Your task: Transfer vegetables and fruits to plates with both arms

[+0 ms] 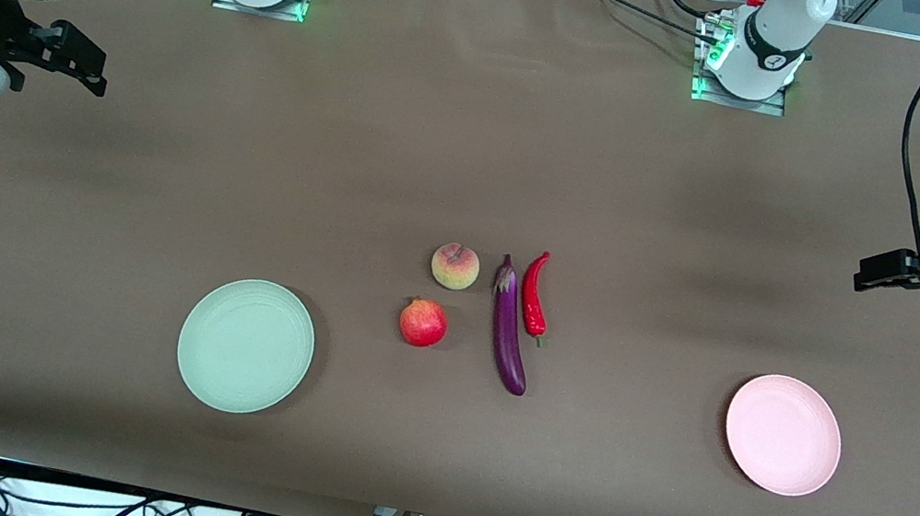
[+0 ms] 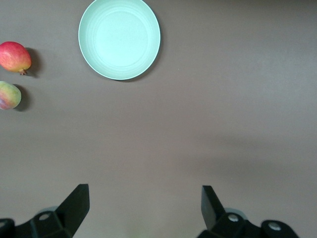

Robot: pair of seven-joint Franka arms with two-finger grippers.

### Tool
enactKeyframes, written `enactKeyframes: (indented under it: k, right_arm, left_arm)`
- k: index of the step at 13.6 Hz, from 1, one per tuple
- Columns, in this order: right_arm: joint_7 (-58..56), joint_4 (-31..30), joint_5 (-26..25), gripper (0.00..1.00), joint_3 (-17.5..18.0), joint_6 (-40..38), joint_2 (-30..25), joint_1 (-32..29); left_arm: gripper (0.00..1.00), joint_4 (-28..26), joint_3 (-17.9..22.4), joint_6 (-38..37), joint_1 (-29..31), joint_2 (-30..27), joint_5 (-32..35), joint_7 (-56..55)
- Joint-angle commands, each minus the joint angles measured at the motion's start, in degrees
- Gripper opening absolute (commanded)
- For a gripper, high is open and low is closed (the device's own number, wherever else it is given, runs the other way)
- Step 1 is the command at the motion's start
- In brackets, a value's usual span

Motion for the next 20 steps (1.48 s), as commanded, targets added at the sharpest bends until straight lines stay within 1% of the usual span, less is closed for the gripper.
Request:
enactKeyframes:
  k: [1, 12, 14, 16, 17, 20]
  right_arm:
    - [-0.3, -0.5, -0.4, 1.0, 0.4, 0.2, -1.0, -0.1]
    - [-0.3, -0.5, -0.3, 1.0, 0.5, 0.3, -1.0, -0.1]
    - [-0.2, -0.5, -0.3, 1.0, 0.4, 0.3, -1.0, -0.1]
    - [-0.3, -0.5, -0.3, 1.0, 0.4, 0.2, -1.0, -0.1]
    - [-0.3, -0.5, -0.3, 1.0, 0.4, 0.2, -1.0, -0.1]
    - [-0.2, -0.5, -0.3, 1.0, 0.4, 0.2, -1.1, -0.1]
  left_arm:
    - [1.0, 1.6, 0.0, -0.4, 0.2, 0.7, -0.8, 0.1]
    - [1.0, 1.6, -0.2, -0.6, -0.6, 1.8, -0.9, 0.2]
    - [1.0, 1.6, -0.5, -3.1, -1.0, 1.9, -0.3, 0.3]
    - [1.0, 1.6, -0.4, -3.4, -2.5, 2.9, -0.2, -0.4]
    - [1.0, 1.5, -0.4, -2.5, -2.6, 3.3, -0.2, -0.5]
    - [1.0, 0.6, -0.9, 3.3, -4.0, 4.6, -0.5, -2.2]
